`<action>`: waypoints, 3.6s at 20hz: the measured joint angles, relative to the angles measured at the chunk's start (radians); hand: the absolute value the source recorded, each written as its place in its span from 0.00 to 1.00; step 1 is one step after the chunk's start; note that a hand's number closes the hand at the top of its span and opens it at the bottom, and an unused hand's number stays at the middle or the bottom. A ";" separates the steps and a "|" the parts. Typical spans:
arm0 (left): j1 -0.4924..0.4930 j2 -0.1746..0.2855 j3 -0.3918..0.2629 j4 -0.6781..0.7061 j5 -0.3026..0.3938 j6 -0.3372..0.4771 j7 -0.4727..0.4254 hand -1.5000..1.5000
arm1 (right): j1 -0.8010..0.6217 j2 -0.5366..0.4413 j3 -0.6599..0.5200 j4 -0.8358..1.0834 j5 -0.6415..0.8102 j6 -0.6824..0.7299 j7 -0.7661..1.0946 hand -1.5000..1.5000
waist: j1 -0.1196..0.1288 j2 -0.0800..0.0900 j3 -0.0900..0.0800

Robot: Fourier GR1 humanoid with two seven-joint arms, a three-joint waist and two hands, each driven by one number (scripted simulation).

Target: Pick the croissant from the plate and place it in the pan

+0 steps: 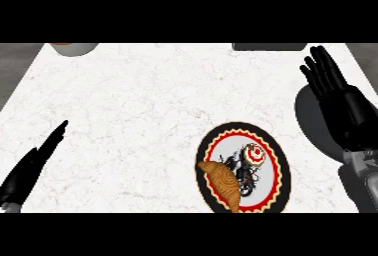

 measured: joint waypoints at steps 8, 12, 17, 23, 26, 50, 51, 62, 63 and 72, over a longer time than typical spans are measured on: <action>-0.148 -0.147 0.046 -0.065 0.100 0.051 -0.039 0.50 | -0.073 0.004 0.329 0.025 -0.009 0.424 -0.080 0.00 | 0.080 0.038 0.002; -0.199 -0.219 0.075 -0.050 0.135 0.099 -0.038 0.50 | -0.068 -0.062 0.335 0.067 0.108 0.539 -0.348 0.00 | 0.036 0.035 0.006; -0.235 -0.262 0.096 -0.026 0.145 0.128 -0.046 0.50 | -0.113 -0.178 0.254 0.180 0.239 0.618 -0.669 0.00 | 0.017 0.030 0.006; -0.274 -0.275 0.113 0.012 0.144 0.130 -0.045 0.50 | -0.273 -0.317 0.244 0.223 0.368 0.673 -0.728 0.00 | 0.016 0.025 0.004; -0.283 -0.287 0.115 0.027 0.139 0.134 -0.044 0.50 | -0.344 -0.353 0.262 0.211 0.421 0.696 -0.696 0.00 | 0.012 0.022 0.003; -0.280 -0.318 0.185 0.029 0.096 0.076 -0.028 0.50 | -0.293 -0.113 0.330 -0.171 0.538 0.940 -0.312 0.00 | -0.006 0.017 0.003; -0.271 -0.322 0.188 0.038 0.095 0.068 -0.045 0.50 | -0.277 -0.104 0.339 -0.177 0.560 0.941 -0.302 0.00 | -0.006 0.017 0.003; -0.280 -0.358 0.207 0.030 0.056 0.063 -0.031 0.50 | -0.257 0.014 0.341 -0.074 0.797 0.941 -0.299 0.00 | 0.000 0.018 0.003; -0.283 -0.354 0.218 0.036 0.063 0.052 -0.031 0.50 | -0.263 0.025 0.345 -0.060 0.814 0.948 -0.302 0.00 | 0.000 0.019 0.003; -0.304 -0.368 0.239 0.055 0.044 0.031 -0.031 0.50 | -0.232 0.031 0.411 0.003 0.960 0.930 -0.397 0.00 | -0.001 0.019 0.003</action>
